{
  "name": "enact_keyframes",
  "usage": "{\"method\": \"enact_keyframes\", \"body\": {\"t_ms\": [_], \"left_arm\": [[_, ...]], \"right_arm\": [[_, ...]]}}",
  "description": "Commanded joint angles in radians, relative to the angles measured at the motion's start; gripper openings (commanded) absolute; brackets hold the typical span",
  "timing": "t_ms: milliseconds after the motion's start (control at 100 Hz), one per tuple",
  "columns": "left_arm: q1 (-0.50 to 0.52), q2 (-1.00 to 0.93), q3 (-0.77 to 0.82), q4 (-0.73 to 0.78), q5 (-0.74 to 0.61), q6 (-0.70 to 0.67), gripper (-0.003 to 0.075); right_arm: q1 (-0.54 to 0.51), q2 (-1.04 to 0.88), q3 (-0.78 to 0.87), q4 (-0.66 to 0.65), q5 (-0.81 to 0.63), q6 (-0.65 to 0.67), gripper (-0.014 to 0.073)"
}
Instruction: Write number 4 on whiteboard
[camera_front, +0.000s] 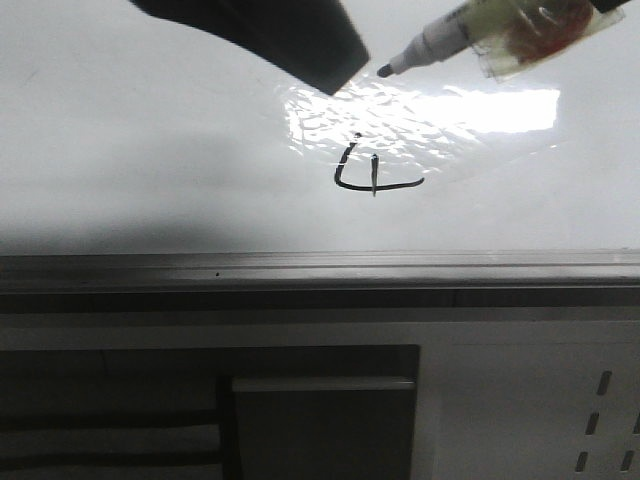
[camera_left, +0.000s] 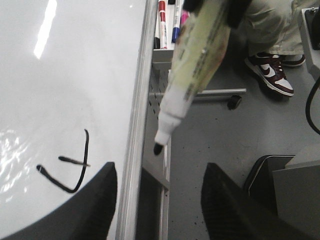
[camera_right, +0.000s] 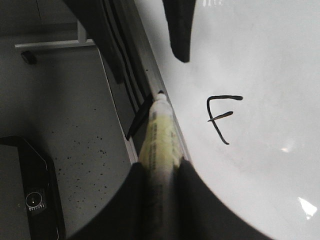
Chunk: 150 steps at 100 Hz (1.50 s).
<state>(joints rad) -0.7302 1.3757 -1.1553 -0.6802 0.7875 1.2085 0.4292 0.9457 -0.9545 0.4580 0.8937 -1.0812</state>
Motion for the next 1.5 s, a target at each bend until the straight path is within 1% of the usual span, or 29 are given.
{"method": "enact_keyframes", "body": {"t_ms": [0,60,180,380,450,490,640,830,880,930,1000,1020,1080,1120,1190,1290,1390,1490], "left_arm": [[-0.034,0.0,-0.06,-0.04,-0.041,0.02,0.0356],[-0.054,0.015,-0.074,-0.04,-0.044,0.044,0.0356],[-0.096,0.035,-0.084,-0.04,-0.098,0.047,0.0356],[-0.127,0.06,-0.086,-0.038,-0.134,0.047,0.0348],[-0.132,0.06,-0.086,-0.036,-0.136,0.047,0.0306],[-0.132,0.06,-0.086,-0.036,-0.138,0.047,0.0265],[-0.132,0.06,-0.086,-0.034,-0.144,0.047,0.0153],[-0.132,0.06,-0.086,-0.034,-0.146,0.047,0.0057],[-0.132,0.06,-0.086,-0.034,-0.146,0.047,0.0038],[-0.132,0.06,-0.086,-0.034,-0.146,0.047,0.0022],[-0.132,0.06,-0.086,-0.034,-0.146,0.047,0.0],[-0.132,0.06,-0.086,-0.034,-0.146,0.047,-0.0008],[-0.132,0.06,-0.086,-0.034,-0.146,0.047,-0.0021],[-0.132,0.06,-0.086,-0.034,-0.146,0.047,-0.002],[-0.129,0.06,-0.086,-0.034,-0.146,0.039,-0.002],[-0.128,0.058,-0.086,0.005,-0.159,0.006,-0.002],[-0.128,0.049,-0.086,0.096,-0.181,-0.102,-0.002],[-0.128,0.029,-0.086,0.231,-0.199,-0.262,-0.002]], "right_arm": [[0.002,-0.012,-0.029,0.025,-0.033,-0.011,-0.005],[0.002,-0.012,-0.029,0.025,-0.033,-0.011,-0.005],[0.002,-0.012,-0.029,0.025,-0.033,-0.011,-0.005],[0.002,-0.012,-0.029,0.025,-0.032,-0.011,-0.005],[0.002,-0.012,-0.029,0.025,-0.038,-0.011,-0.005],[0.002,-0.012,-0.029,0.025,-0.038,-0.011,-0.005],[0.002,-0.012,-0.029,0.025,-0.036,-0.011,-0.005],[0.002,-0.012,-0.029,0.025,-0.036,-0.011,-0.0046],[0.002,-0.012,-0.029,0.025,-0.036,-0.011,-0.0023],[0.002,-0.012,-0.029,0.025,-0.036,-0.011,0.0024],[0.002,-0.012,-0.029,0.025,-0.036,-0.011,0.0128],[0.002,-0.012,-0.029,0.025,-0.036,-0.011,0.0171],[0.002,-0.012,-0.029,0.025,-0.038,-0.011,0.0236],[0.002,-0.012,-0.029,0.023,-0.04,-0.011,0.0262],[0.002,-0.017,-0.031,0.011,-0.043,-0.011,0.0269],[0.002,-0.045,-0.05,-0.031,-0.036,0.003,0.0269],[0.002,-0.092,-0.082,-0.099,-0.036,0.071,0.0269],[-0.008,-0.149,-0.107,-0.171,-0.038,0.163,0.0269]]}}
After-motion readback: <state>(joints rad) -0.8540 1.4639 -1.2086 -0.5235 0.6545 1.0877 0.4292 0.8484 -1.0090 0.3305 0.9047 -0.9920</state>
